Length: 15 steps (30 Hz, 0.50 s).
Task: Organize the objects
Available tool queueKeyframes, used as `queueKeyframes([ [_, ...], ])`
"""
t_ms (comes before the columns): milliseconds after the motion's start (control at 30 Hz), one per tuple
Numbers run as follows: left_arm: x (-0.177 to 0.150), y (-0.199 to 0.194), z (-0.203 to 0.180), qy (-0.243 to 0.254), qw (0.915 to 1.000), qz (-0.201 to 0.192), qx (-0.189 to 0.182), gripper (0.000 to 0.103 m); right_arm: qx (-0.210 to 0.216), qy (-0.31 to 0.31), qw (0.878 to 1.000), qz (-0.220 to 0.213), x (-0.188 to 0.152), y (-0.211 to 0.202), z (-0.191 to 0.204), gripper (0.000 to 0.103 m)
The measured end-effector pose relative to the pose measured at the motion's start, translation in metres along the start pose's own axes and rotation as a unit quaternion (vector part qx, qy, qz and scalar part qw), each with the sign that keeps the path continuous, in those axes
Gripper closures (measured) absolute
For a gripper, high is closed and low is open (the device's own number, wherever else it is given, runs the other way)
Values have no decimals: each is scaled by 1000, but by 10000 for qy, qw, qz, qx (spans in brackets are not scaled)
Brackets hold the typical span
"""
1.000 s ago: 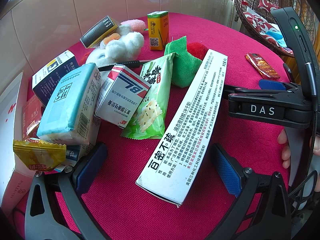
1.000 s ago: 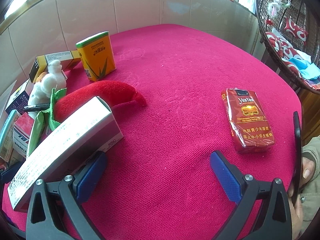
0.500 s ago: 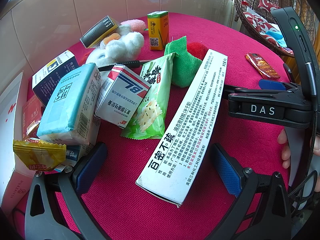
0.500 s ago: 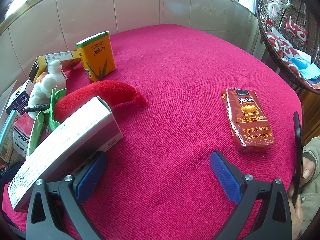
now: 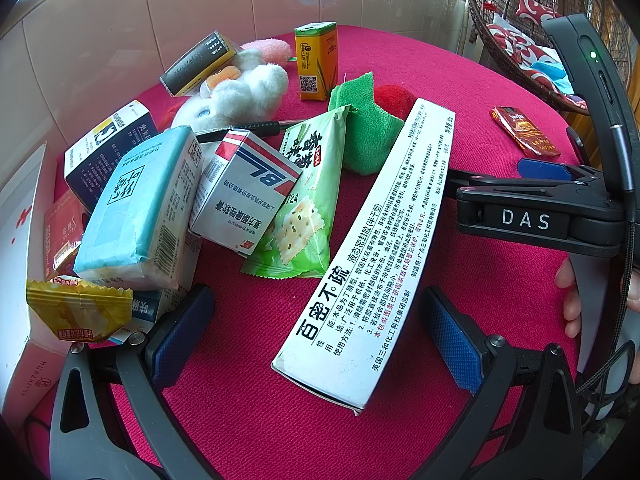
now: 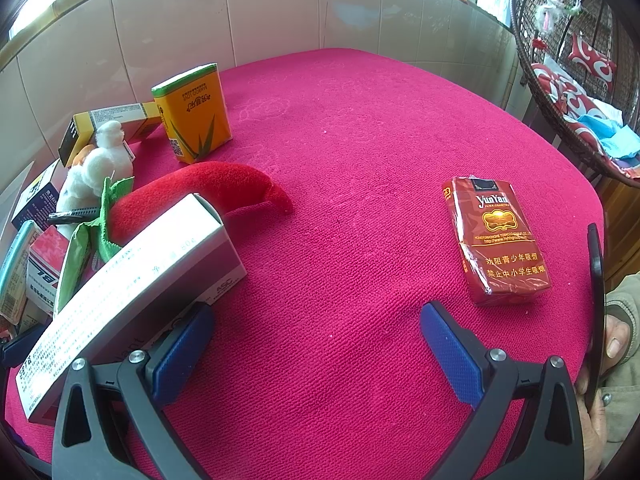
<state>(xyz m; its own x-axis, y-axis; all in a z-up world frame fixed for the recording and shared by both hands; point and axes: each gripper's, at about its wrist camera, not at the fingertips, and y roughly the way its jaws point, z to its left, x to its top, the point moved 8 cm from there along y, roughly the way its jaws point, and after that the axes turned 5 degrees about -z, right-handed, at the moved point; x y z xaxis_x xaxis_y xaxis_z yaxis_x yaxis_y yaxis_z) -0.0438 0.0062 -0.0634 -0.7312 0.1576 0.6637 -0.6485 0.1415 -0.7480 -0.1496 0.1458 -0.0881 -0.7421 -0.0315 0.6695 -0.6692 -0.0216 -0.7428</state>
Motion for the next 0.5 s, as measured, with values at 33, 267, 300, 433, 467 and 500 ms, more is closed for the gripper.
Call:
queueKeyframes([
  [33,0,0,0,0,10000,0,0,0,1,1,10000,0,0,0,0,0],
  [267,0,0,0,-1,10000,0,0,0,7,6,10000,-3,0,-1,0,0],
  [300,0,0,0,-1,10000,-1,0,0,7,7,10000,-3,0,-1,1,0],
  [433,0,0,0,-1,10000,0,-1,0,4,4,10000,-4,0,-1,1,0],
  [467,0,0,0,-1,10000,-1,-1,0,4,3,10000,-3,1,-1,1,0],
  [500,0,0,0,0,10000,-1,-1,0,1,3,10000,-3,0,-1,1,0],
])
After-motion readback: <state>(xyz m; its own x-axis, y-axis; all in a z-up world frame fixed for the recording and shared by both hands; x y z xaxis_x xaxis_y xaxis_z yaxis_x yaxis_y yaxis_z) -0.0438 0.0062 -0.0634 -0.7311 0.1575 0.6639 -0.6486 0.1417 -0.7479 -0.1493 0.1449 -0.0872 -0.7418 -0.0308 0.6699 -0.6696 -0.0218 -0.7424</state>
